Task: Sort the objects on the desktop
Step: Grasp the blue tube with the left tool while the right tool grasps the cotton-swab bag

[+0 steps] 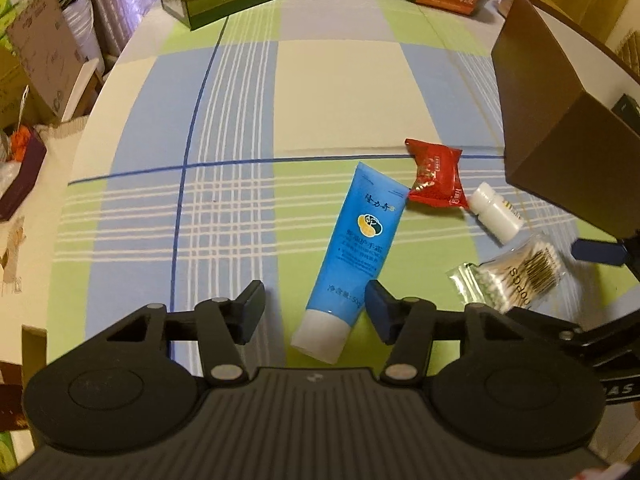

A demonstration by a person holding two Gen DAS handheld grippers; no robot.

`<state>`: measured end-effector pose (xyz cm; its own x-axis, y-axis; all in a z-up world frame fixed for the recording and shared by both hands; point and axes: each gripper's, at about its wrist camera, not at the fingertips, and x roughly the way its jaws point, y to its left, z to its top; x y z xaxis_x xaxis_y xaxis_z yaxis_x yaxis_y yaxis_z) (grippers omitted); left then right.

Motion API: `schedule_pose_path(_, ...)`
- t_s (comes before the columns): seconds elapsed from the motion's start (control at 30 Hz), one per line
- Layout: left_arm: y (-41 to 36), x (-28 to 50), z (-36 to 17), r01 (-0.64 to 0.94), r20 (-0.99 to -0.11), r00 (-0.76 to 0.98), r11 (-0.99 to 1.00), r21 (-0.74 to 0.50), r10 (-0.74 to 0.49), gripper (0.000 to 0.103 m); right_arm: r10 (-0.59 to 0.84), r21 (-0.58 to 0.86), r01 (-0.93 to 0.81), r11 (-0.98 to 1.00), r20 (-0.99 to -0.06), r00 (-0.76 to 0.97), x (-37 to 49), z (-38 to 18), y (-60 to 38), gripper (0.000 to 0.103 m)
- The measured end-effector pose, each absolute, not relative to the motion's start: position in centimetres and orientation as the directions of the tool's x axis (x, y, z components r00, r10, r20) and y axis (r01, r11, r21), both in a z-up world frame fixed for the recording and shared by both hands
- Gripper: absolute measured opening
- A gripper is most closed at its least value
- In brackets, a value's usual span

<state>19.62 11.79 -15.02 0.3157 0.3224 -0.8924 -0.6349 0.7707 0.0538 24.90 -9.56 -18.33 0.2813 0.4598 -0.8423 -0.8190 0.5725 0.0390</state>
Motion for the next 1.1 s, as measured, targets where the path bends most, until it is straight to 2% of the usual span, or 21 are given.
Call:
schedule_pose_path(0.13,11.6,19.8,-15.0,-0.607,-0.888,0.315,0.790,0.082,0.335,0.053,0.461,0.037,-0.832,0.554,-0.845,0.269,25.1,-18.4,-10.2,0.068)
schedule_pose_path(0.43,10.8,21.4,-16.1,-0.494,-0.885,0.304,0.853,0.170,0.352,0.050,0.416,0.065,-0.783,0.618,-0.873,0.255,26.0,-17.8,-15.3,0.067)
schedule_pose_path(0.6,10.4,21.9,-16.8,-0.455,-0.894,0.314,0.877,0.153,0.319,0.030,0.396,0.078,-0.754,0.652,-0.883,0.252,26.1,-17.3,-18.9,0.067)
schedule_pose_path(0.7,9.7,21.7,-16.8,-0.450,-0.894,0.318,0.880,0.152,0.317,0.026,0.391,0.083,-0.743,0.664,-0.886,0.250,25.9,-17.1,-20.9,0.067)
schedule_pose_path(0.83,8.1,20.8,-16.6,-0.448,-0.920,0.310,0.890,0.081,0.240,0.026,0.385,0.091,-0.726,0.682,-0.888,0.251,25.2,-16.9,-23.1,0.067)
schedule_pose_path(0.93,5.8,19.8,-16.5,-0.429,-0.933,0.291,0.900,0.072,0.214,0.026,0.380,0.086,-0.714,0.695,-0.887,0.262,24.7,-16.8,-24.0,0.067)
schedule_pose_path(1.0,4.7,19.3,-16.5,-0.431,-0.938,0.285,0.900,0.058,0.197,0.026,0.383,0.091,-0.709,0.700,-0.885,0.264,24.5,-16.7,-24.3,0.070)
schedule_pose_path(1.1,3.9,19.4,-16.6,-0.427,-0.943,0.274,0.902,0.057,0.190,0.029,0.375,0.080,-0.692,0.717,-0.882,0.286,24.4,-16.8,-24.3,0.085)
